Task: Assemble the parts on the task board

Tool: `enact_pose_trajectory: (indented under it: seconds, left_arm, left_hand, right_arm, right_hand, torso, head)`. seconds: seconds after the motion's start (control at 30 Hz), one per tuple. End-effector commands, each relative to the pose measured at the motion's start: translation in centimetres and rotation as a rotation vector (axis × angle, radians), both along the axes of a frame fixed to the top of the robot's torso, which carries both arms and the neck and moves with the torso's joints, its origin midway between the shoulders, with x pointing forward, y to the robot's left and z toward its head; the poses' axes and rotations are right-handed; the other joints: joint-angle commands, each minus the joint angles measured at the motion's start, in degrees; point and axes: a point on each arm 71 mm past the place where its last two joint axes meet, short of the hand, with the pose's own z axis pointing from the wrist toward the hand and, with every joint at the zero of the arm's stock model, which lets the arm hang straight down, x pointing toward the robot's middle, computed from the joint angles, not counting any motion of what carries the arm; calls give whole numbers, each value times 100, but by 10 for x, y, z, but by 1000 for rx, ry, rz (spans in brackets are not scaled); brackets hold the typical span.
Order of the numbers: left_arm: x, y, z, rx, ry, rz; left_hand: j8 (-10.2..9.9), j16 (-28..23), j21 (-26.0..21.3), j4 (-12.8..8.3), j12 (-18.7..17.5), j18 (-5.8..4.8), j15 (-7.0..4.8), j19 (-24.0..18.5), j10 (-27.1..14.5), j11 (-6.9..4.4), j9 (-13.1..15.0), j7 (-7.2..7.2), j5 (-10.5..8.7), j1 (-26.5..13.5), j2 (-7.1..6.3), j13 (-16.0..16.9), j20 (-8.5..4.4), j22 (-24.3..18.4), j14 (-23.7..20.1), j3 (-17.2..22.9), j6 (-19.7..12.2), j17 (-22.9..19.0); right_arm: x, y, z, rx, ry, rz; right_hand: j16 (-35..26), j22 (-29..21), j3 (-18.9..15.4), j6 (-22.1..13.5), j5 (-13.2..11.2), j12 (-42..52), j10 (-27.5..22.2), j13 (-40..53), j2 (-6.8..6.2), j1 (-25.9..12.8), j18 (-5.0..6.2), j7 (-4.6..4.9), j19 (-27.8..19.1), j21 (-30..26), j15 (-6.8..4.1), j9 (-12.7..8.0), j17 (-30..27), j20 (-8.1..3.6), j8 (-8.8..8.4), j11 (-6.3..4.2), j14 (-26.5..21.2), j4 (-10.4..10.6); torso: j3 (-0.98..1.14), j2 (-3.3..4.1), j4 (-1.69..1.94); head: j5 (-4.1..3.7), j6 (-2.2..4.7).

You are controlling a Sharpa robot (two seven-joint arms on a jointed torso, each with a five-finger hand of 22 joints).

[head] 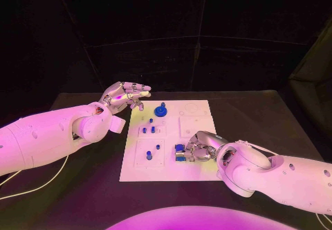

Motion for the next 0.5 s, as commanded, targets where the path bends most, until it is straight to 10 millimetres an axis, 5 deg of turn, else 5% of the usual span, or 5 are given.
enact_pose_trajectory:
  seconds: [0.03,0.27,0.5]
  left_arm:
    - [0,0,1,-10,-1,-8]
    - [0,0,1,-10,0,-8]
    - [0,0,1,-10,0,-9]
  left_hand:
    - [9,17,-16,6,18,75,-7,12,-33,-7,-7,35,15,-2,-7,8,12,-5,-46,-33,-10,-6]
    - [9,17,-16,6,18,75,-7,12,-33,-7,-7,35,15,-2,-7,8,12,-5,-46,-33,-10,-6]
    - [9,17,-16,6,18,75,-7,12,-33,-7,-7,35,15,-2,-7,8,12,-5,-46,-33,-10,-6]
  right_arm:
    - [0,0,1,17,-6,8]
    - [-1,-3,3,21,-8,15]
    - [-2,-3,3,18,-4,30]
  right_hand:
    - [-14,270,-27,-15,-31,7,13,5,-8,-53,-85,6,112,21,-21,7,53,-10,-22,-13,335,5]
    - [-12,277,-2,-14,-14,11,16,12,12,1,-86,6,114,25,-19,12,62,-7,-22,-12,337,-19]
    - [-11,285,143,-13,109,17,26,40,130,679,-86,6,114,26,-19,40,79,-5,-25,-12,341,-207]
  torso:
    - [-4,-1,-4]
    - [1,-5,-2]
    - [0,-4,-1]
  head:
    - [9,-8]
    - [8,-12]
    - [7,-11]
